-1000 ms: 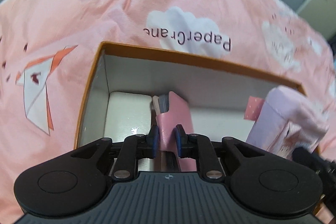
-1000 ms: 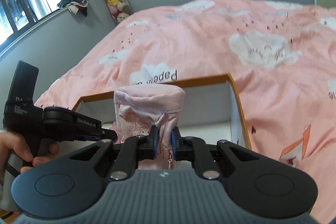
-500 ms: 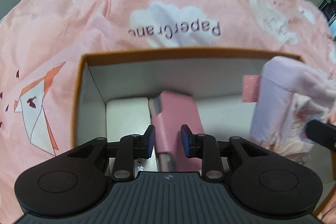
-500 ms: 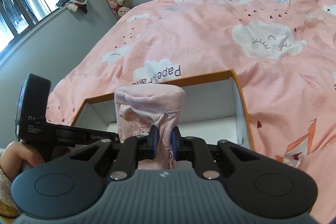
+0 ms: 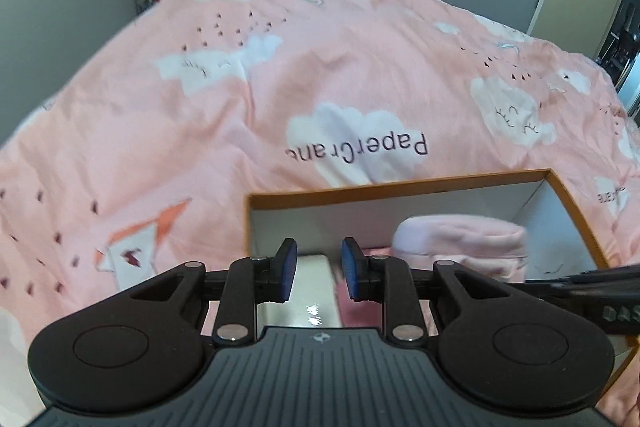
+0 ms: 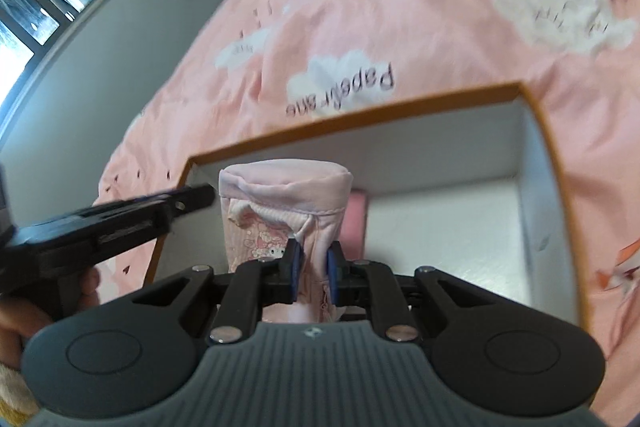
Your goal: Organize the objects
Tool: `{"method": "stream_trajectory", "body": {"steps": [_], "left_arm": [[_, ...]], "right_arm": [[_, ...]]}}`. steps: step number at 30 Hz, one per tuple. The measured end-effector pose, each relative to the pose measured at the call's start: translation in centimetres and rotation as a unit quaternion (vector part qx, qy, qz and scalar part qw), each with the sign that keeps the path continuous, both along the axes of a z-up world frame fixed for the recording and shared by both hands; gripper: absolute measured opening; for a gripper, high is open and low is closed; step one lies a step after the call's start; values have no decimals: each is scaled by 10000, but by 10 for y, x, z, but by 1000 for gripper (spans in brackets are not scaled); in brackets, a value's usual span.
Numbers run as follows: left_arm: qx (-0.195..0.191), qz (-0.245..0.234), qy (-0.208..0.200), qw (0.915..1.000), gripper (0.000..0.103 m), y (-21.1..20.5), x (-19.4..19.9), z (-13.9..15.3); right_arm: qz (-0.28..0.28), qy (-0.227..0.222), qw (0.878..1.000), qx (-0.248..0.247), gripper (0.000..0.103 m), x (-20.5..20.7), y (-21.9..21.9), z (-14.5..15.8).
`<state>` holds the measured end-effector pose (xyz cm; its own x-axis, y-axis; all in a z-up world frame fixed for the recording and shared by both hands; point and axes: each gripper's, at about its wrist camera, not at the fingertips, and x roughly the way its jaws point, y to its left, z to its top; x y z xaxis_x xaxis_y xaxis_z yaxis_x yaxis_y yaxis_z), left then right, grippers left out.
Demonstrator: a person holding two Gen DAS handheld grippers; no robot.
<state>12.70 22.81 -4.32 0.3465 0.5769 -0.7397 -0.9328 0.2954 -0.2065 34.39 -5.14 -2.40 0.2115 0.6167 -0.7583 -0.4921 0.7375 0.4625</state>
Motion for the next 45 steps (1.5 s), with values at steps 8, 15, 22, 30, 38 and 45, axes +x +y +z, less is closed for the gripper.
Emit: {"method": "stream_trajectory", "body": {"steps": [8, 15, 22, 30, 38, 45], "left_arm": [[-70, -285, 182, 9994, 29, -2, -6, -8], [-107, -242, 101, 9996, 29, -3, -12, -13], [-8, -184, 80, 9998, 29, -12, -11, -13], [205, -188, 131, 9995, 29, -30, -5, -10], [557, -28, -96, 9984, 29, -73, -13, 14], [673, -230, -259, 9971, 29, -120, -19, 34]], "right_arm": [[260, 251, 9980, -527, 16, 18, 34, -19], [252, 229, 9961, -810, 16, 30, 52, -35], [-20, 222, 9960, -869, 21, 34, 56, -51], [-89, 31, 9969, -787, 39, 25, 49, -39], [83, -807, 9951, -572, 44, -21, 27, 10], [33, -1874, 9820, -221, 62, -95, -18, 56]]}}
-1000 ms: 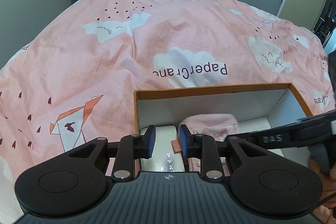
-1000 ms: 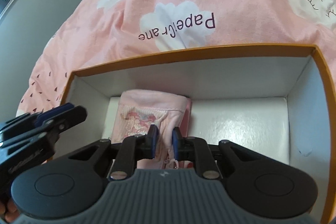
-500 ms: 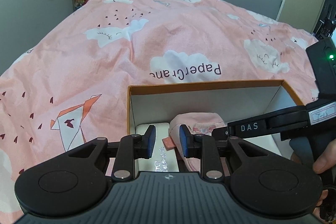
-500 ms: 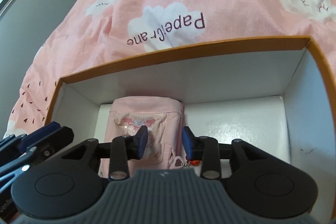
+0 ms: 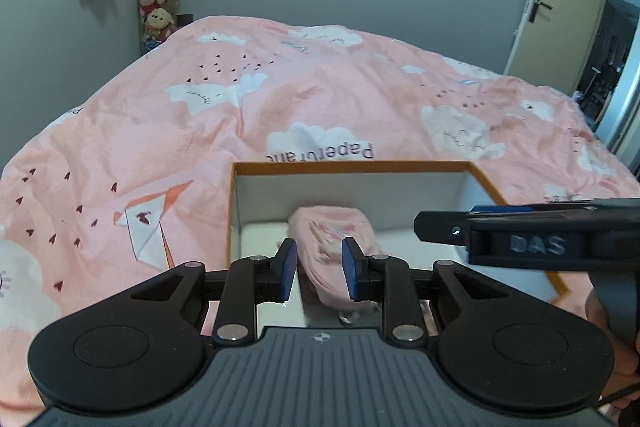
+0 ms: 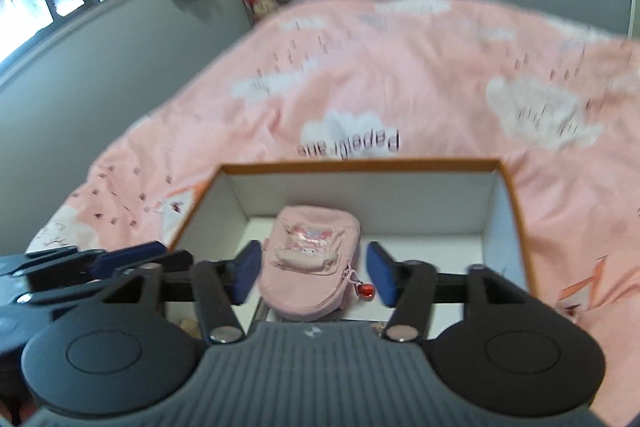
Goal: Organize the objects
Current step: 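Lower the pink pouch into the orange box and open the right tool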
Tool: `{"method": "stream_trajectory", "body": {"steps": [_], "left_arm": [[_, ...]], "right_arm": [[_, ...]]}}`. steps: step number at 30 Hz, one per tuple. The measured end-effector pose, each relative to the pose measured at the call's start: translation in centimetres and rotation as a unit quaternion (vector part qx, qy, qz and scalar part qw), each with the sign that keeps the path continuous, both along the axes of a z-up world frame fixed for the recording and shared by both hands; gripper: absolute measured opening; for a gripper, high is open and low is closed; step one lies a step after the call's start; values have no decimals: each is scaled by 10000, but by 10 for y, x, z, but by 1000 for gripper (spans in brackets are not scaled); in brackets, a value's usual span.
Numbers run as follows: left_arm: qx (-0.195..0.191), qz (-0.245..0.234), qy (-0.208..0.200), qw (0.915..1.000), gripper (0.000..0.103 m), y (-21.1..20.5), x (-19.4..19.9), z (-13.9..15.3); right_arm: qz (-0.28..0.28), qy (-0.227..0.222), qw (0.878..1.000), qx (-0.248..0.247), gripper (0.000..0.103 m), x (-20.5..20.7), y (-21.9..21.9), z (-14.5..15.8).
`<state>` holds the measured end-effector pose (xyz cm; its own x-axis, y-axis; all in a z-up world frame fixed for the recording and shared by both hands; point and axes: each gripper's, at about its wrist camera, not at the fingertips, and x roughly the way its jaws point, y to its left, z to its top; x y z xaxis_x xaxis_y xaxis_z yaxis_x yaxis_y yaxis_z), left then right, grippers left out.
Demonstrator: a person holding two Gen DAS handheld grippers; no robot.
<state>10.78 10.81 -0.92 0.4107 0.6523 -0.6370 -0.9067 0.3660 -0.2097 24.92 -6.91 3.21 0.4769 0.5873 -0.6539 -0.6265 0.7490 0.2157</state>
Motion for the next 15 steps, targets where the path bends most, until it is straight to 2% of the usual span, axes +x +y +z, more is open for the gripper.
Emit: {"method": "stream_trajectory", "body": {"steps": [3, 7, 11, 15], "left_arm": [[-138, -221, -148, 9995, 29, -20, -4, 2], [-398, -482, -294, 9976, 29, -46, -12, -2], [-551, -531, -230, 9968, 29, -70, -17, -12], [-667, -551, -13, 9962, 29, -88, -16, -21]], "right_arm": [[8, -298, 9995, 60, 62, -32, -19, 9], [-146, -367, 9990, 197, 62, -68, -47, 6], [-416, -299, 9984, 241, 62, -94, -69, -11], [-695, -417, 9967, 9, 62, -118, -85, -28]]}}
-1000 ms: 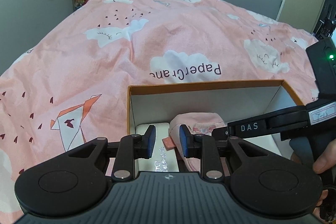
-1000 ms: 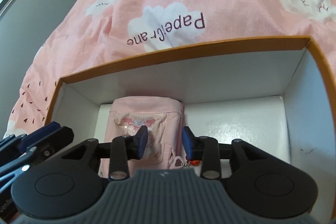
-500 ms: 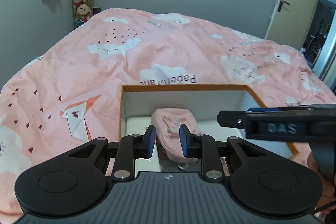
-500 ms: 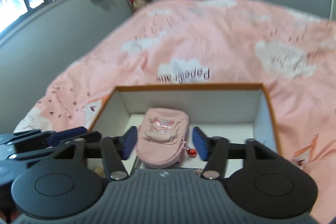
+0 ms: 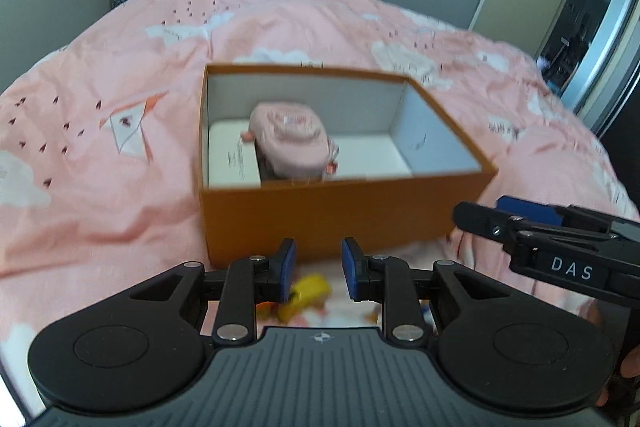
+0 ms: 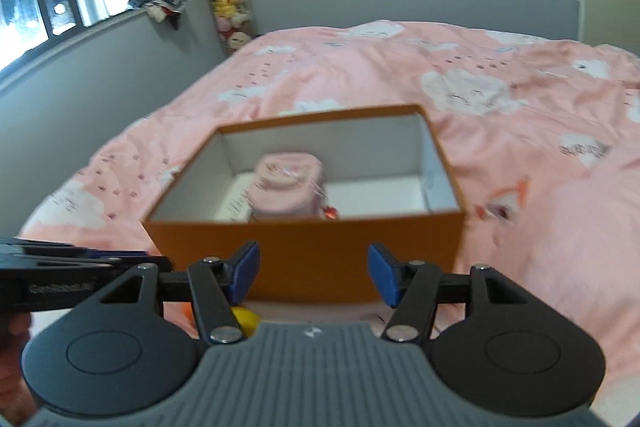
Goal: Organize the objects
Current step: 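Lower the pink pouch into the orange box and open the right tool, then grasp the white striped plush with the left tool while the right tool grasps the brown bear plush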
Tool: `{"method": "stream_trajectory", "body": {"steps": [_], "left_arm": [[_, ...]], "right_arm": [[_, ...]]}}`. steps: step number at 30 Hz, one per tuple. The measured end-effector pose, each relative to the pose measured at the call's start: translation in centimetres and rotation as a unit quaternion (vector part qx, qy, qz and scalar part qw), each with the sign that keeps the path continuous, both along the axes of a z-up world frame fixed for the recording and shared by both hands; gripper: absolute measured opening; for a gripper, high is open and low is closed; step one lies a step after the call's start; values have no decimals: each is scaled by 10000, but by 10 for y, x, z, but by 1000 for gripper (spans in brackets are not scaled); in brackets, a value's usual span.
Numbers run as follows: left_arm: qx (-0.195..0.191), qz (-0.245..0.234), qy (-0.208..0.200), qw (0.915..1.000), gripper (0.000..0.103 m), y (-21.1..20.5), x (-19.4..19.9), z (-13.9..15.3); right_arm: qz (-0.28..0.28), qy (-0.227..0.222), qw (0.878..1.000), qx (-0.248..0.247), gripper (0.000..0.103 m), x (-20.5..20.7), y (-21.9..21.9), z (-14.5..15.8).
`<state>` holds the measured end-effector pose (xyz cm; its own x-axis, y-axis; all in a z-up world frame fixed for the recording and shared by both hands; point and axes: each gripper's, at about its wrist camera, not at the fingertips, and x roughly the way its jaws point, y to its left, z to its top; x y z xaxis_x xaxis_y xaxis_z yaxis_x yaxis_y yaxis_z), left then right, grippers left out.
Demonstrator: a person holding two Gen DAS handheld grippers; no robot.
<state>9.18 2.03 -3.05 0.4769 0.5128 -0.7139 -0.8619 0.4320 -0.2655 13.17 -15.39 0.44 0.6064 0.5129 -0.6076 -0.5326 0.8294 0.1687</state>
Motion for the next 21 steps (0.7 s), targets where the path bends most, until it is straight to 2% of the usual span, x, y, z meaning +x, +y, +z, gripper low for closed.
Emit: {"method": "stream_trajectory", "body": {"steps": [6, 11, 15, 17, 21], "left_arm": [[-309, -55, 35, 9995, 29, -12, -11, -7], [-831, -47, -434, 9956, 29, -14, -30, -17], [-1188, -8, -631, 9909, 30, -13, -37, -27], [-1292, -16, -690, 9892, 36, -14, -37, -29], [-1528, 47, -820, 9848, 39, -9, -31, -36]], "right_arm": [[52, 15, 9990, -439, 62, -19, -3, -13], [337, 176, 9966, -726, 62, -29, 5, -19], [515, 378, 9932, -969, 62, -37, 8, -31], [529, 519, 9922, -1004, 62, -38, 7, -36], [486, 838, 9897, -1051, 57, -32, 4, -47]]}}
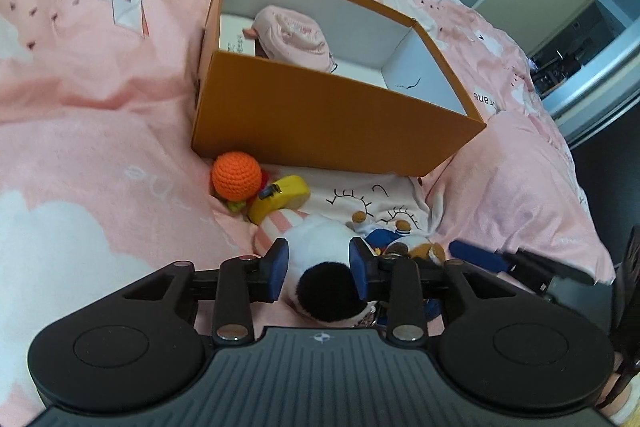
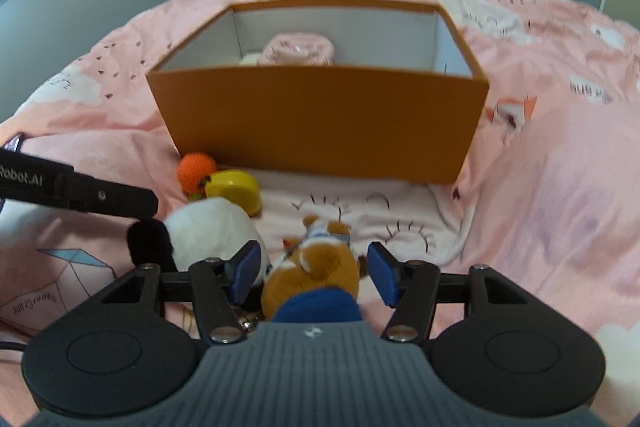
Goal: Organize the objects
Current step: 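Grasp the white striped plush with the left tool while the right tool grasps the brown bear plush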
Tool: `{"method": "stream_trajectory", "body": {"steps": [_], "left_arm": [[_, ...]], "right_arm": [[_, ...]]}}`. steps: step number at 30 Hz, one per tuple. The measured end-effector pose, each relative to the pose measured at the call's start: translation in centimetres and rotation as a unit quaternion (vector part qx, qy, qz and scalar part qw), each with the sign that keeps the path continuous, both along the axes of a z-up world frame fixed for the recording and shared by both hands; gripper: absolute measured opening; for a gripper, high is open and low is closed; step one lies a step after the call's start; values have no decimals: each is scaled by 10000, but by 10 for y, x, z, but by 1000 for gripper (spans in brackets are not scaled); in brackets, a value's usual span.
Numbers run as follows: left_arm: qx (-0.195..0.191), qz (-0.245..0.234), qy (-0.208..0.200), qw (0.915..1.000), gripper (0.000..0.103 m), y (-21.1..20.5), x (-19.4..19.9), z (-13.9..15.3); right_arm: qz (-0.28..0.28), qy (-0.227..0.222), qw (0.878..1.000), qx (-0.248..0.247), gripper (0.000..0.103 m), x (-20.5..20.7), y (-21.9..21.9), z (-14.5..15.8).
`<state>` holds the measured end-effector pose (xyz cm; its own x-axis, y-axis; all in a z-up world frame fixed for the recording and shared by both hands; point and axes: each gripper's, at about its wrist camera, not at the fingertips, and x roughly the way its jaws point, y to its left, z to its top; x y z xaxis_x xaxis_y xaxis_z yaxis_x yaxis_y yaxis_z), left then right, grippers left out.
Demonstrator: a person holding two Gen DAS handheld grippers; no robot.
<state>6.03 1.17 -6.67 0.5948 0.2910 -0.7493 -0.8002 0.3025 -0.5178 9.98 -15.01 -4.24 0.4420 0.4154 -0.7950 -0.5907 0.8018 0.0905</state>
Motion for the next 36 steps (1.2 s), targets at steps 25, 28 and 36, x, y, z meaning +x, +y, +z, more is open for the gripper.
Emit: {"method": "stream_trajectory", "body": {"steps": [25, 28, 36], "left_arm": [[-1200, 324, 319, 9917, 81, 30, 53, -57], [-1209, 77, 570, 9910, 83, 27, 62, -59], [-769, -73, 554, 9955, 75, 14, 56, -47]], "right_arm": [[-187, 1572, 9858, 559, 53, 25, -25, -43], [-137, 1431, 9881, 541, 52, 20, -26, -37], [-317, 1194, 9909, 528, 51, 19, -34, -25]]}}
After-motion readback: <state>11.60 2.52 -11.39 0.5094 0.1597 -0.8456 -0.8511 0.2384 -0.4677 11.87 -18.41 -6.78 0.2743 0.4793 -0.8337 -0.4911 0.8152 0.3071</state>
